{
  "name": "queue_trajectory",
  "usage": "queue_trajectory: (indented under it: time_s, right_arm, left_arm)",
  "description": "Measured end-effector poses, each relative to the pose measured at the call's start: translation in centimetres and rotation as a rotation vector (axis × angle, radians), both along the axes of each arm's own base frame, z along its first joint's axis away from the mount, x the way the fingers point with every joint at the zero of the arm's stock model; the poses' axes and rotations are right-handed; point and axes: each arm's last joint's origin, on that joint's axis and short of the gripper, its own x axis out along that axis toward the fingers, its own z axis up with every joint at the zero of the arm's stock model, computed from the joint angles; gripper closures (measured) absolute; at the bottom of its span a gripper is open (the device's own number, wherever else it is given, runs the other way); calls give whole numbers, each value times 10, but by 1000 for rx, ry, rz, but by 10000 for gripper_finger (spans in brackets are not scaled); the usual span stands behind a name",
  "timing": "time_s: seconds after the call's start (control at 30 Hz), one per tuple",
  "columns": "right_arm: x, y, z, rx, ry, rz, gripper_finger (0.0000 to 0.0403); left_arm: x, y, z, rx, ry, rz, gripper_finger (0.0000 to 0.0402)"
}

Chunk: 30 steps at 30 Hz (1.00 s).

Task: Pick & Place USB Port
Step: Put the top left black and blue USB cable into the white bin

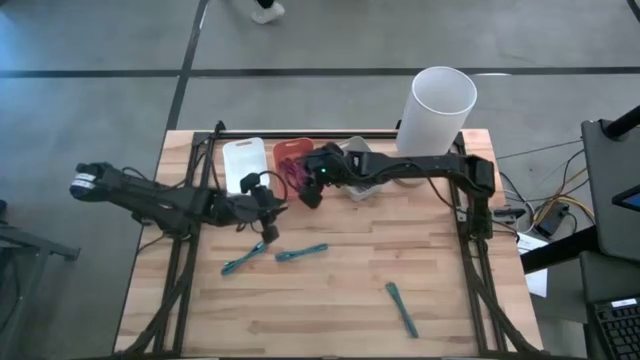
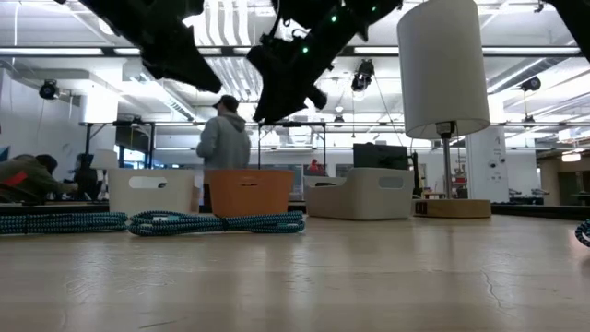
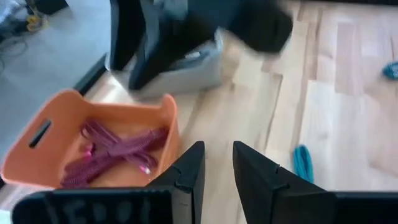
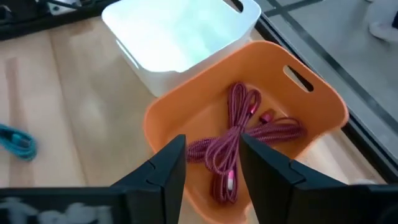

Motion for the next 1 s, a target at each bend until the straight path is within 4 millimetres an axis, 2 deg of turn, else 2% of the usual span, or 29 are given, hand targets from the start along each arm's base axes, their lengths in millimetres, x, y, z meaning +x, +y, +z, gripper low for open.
queue_trajectory:
  time_s: [0.2,0.33,0.5,0.63,0.8,1.0]
  right_arm:
    - [-12,15,12,-15,2,16,252]
    - [-28,27,16,-6,-13,30,252]
    - [-47,46,1,33,-45,36,257]
    - [-58,57,-12,38,-115,59,263]
    - [-67,61,-20,59,-213,56,266]
    - [-71,61,-23,71,-242,45,261]
  left_arm:
    - [-11,-11,-10,-63,94,16,317]
    - [-23,-17,-19,-124,193,69,317]
    - [-37,-22,-28,-229,310,131,317]
    - [-45,-30,-38,-366,424,68,317]
    - [-55,-40,-63,-510,535,9,317]
    - [-60,-48,-84,-622,523,11,317]
